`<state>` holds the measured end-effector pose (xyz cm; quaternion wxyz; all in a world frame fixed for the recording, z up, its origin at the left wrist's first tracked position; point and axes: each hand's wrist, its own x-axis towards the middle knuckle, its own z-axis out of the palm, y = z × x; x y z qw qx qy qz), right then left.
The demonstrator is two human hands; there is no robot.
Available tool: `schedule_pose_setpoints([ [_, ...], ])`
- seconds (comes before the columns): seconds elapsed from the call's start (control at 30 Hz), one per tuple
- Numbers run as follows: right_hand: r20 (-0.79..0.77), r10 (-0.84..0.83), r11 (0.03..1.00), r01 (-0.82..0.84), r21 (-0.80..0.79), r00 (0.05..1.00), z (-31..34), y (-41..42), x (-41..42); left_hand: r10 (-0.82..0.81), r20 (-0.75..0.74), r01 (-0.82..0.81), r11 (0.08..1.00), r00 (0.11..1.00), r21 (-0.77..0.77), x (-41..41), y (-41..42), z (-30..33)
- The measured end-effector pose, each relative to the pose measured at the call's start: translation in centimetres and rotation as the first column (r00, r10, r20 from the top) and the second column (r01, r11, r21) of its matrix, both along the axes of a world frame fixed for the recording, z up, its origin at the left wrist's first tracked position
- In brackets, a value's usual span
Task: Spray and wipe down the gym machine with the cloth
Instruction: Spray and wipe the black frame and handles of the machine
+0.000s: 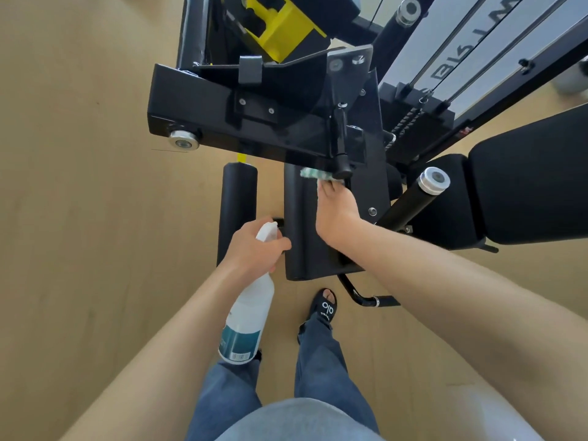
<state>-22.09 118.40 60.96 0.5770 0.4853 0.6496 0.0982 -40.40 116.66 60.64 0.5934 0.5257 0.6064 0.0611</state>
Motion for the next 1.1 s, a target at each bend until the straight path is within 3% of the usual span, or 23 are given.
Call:
schedule_pose_setpoints([
  [0.23,-0.195,0.07,0.984,-0.1,-0.149,0.978,-0.4,-6.6,-1.8,-0.046,-0.014,0.046,0.999,0.999,0.009,-0.1,-0.8,1.2],
  [0.33,-0.21,0.116,0.963,-0.162,-0.215,0.971,-0.8,-9.5,-2.1,-0.075,-0.015,0.075,0.997,0.997,0.001,0.3,-1.2,2.1],
  [0.53,-0.157,0.294,0.93,-0.32,-0.182,0.943,-0.6,-11.4,-1.5,-0.128,-0.029,0.128,0.992,0.991,-0.011,0.9,-1.9,3.0],
  [0.7,-0.107,0.033,0.999,-0.037,-0.038,0.994,-0.1,-4.4,-1.5,-0.141,-0.073,0.141,0.99,0.987,-0.003,0.9,-2.4,3.5],
  [0.87,-0.032,-0.075,0.99,0.079,0.117,0.997,-0.8,-0.2,-0.2,-0.146,-0.136,0.145,0.989,0.98,-0.017,0.0,-3.3,4.3],
  [1.1,-0.228,-0.051,0.991,0.078,0.109,0.972,-1.7,-5.9,-2.2,-0.191,-0.166,0.201,0.979,0.968,0.045,0.0,-2.6,4.4],
])
